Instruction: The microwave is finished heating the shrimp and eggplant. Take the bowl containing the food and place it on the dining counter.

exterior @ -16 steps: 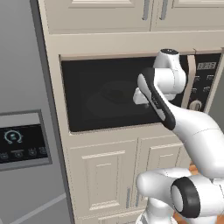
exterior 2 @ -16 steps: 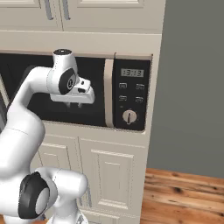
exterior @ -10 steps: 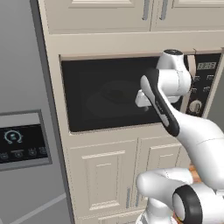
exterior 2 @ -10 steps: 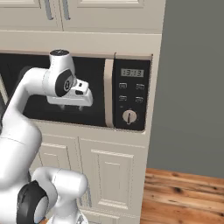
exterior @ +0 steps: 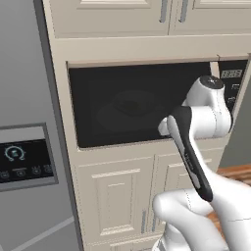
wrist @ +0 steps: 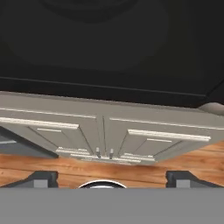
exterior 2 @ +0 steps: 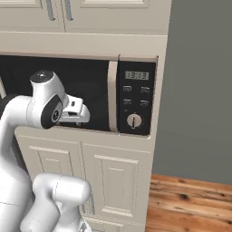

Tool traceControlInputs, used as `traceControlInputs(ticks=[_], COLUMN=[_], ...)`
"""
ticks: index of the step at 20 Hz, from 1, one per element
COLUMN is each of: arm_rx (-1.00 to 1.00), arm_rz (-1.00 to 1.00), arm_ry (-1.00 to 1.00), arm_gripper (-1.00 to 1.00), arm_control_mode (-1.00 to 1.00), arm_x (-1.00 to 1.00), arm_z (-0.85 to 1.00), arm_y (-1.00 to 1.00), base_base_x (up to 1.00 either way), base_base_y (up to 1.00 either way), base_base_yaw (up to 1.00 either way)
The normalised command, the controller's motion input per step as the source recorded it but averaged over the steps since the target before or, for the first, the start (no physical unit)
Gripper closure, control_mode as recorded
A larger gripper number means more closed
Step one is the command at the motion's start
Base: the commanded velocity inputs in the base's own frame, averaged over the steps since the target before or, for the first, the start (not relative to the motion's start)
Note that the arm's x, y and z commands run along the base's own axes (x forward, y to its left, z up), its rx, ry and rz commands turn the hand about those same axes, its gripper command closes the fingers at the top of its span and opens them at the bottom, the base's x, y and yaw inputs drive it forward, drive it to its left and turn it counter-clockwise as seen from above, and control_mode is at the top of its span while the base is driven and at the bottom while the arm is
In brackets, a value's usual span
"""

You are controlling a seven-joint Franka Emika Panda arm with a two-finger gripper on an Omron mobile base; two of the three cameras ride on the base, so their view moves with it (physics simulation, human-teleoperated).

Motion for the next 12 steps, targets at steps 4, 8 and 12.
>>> traceControlInputs(ticks=[4,8,12], arm_rx=[0.0,0.0,0.0], arm_rz=[0.0,0.0,0.0], arm_ry=[0.0,0.0,0.0], arm_gripper=[-1.0,-1.0,-1.0], arm_control_mode=[-1.0,1.0,1.0], arm_x=[-0.13,0.0,0.0], arm_z=[0.0,0.0,0.0], arm_y=[-0.05,0.0,0.0], base_base_x=[0.0,-0.51,-0.56], base_base_y=[0.0,-0.33,-0.34], base_base_yaw=[0.0,0.0,0.0])
